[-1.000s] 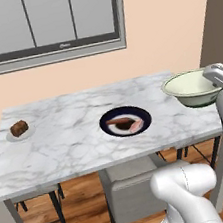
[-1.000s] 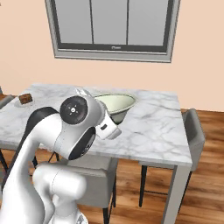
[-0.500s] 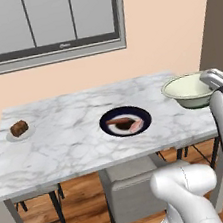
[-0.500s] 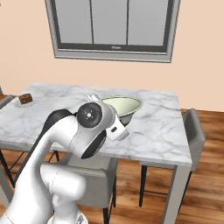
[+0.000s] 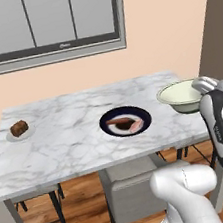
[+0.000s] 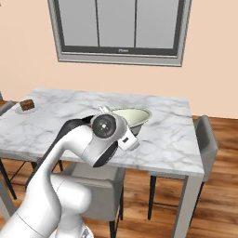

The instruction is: Take the smaller bowl and place it next to the appetizer plate on the dining counter , and place the larger bowl next to the plate with cooked food.

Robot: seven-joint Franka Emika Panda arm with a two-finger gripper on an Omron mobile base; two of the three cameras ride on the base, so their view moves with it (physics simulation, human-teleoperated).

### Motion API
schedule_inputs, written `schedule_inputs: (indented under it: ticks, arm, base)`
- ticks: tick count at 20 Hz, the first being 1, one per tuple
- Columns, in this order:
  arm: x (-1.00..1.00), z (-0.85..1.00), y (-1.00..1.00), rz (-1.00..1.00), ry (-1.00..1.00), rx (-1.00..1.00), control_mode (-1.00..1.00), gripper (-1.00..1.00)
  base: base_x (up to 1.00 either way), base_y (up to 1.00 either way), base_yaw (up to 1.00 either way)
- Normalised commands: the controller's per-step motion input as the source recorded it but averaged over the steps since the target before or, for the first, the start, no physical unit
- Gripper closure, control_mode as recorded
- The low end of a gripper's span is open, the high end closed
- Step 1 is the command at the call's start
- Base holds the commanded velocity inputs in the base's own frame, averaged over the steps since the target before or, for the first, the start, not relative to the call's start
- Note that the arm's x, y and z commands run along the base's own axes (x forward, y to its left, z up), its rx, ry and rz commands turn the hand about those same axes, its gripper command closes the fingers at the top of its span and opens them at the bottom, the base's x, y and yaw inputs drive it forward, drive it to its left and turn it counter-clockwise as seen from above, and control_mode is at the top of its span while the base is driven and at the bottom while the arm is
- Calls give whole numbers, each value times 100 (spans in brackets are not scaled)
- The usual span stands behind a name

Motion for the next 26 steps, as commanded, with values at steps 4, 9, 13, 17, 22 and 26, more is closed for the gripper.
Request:
schedule_inputs:
  ticks: [4, 9, 13, 17, 22, 26]
  arm:
    - [26, -37, -4, 2, 0, 0, -100, 100]
    - [28, -28, -8, 0, 1, 0, -100, 100]
    - [31, -27, -4, 1, 1, 0, -100, 100]
    - [31, -28, -1, 1, 2, 0, -100, 100]
    - [34, -30, -4, 1, 2, 0, -100, 100]
    - [33, -27, -6, 1, 2, 0, -100, 100]
  base:
    - [0, 0, 0]
    - [0, 0, 0]
    - [0, 0, 0]
    - [0, 0, 0]
    - [0, 0, 0]
    - [0, 0, 0]
